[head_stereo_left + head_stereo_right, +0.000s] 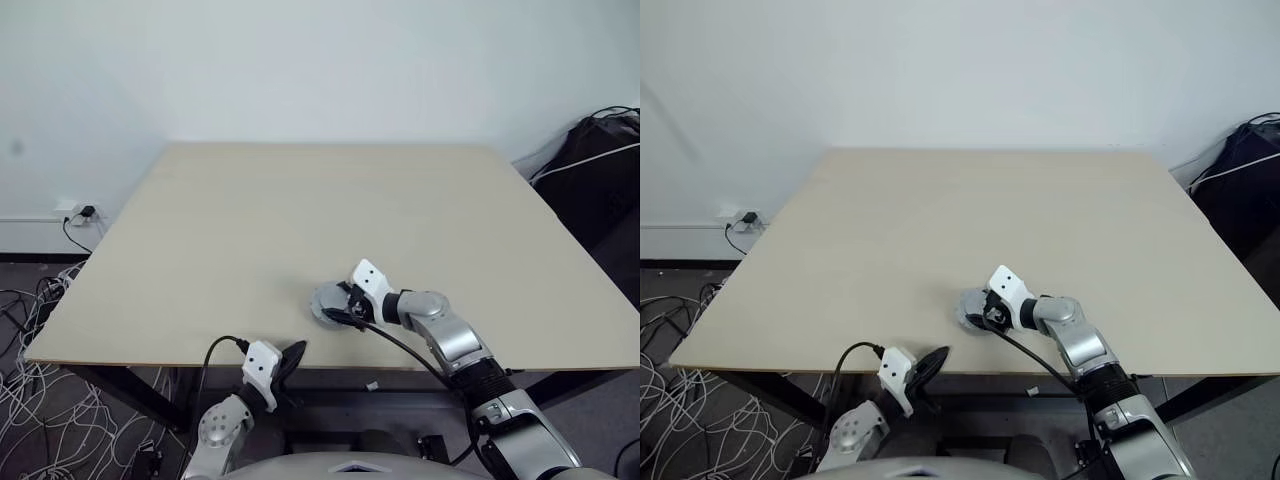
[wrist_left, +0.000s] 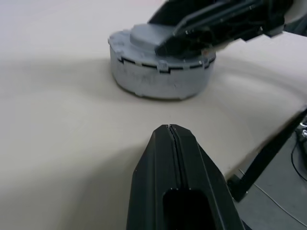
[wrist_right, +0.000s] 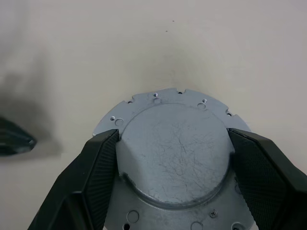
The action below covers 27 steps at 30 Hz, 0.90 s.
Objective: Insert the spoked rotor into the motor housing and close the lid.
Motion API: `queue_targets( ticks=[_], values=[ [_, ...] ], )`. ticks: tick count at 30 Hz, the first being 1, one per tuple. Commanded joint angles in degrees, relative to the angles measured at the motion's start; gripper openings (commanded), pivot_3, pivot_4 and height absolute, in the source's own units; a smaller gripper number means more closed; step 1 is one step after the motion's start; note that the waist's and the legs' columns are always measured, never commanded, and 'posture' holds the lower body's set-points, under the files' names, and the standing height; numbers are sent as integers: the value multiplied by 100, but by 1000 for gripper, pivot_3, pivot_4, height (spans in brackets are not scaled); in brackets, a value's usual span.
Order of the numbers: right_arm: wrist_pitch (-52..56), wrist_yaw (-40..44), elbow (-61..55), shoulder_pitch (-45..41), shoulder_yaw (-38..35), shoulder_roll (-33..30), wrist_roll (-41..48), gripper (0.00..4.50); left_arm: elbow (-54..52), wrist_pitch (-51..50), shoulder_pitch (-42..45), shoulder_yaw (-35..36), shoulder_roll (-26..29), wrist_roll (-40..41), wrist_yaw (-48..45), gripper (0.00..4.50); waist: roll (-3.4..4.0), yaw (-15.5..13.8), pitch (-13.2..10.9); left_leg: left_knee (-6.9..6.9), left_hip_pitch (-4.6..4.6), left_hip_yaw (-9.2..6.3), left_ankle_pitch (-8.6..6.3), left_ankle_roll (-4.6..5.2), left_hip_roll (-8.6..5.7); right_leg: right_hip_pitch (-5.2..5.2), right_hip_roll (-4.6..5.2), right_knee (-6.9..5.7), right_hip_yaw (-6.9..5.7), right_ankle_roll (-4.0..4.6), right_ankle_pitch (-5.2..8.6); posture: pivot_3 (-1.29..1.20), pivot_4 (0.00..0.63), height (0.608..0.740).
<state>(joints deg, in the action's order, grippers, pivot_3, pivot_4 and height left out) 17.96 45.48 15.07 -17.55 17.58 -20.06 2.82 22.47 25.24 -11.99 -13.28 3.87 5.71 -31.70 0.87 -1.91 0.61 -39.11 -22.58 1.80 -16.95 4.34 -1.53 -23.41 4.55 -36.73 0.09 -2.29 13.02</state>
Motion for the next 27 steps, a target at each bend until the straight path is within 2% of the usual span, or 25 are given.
queue_targets(
  ticks=[1,7,16,27],
  values=[
    [174,-9,162,59,16,-130,-140,3282,-84,90,456,163,-155,131,102,0,0,-10,1,-1,0,0,0,0,1,0,0,0,-3,0,0,0,0,740],
    [185,9,125,101,30,-110,-130,3282,-616,-413,890,284,-36,233,138,0,-6,4,1,-2,-2,0,1,1,0,2,-4,7,-1,-1,-1,0,0,740],
    [233,148,154,30,107,-274,-215,3282,-1344,-1013,580,111,59,255,137,0,-4,-1,2,-1,-2,0,1,1,-1,3,-1,9,0,0,0,0,0,740],
    [271,224,179,-9,69,-353,-155,3282,-992,-812,564,96,34,193,113,0,-1,-55,3,1,-8,0,-2,4,-1,3,0,21,-1,0,0,0,0,740]
  ],
)
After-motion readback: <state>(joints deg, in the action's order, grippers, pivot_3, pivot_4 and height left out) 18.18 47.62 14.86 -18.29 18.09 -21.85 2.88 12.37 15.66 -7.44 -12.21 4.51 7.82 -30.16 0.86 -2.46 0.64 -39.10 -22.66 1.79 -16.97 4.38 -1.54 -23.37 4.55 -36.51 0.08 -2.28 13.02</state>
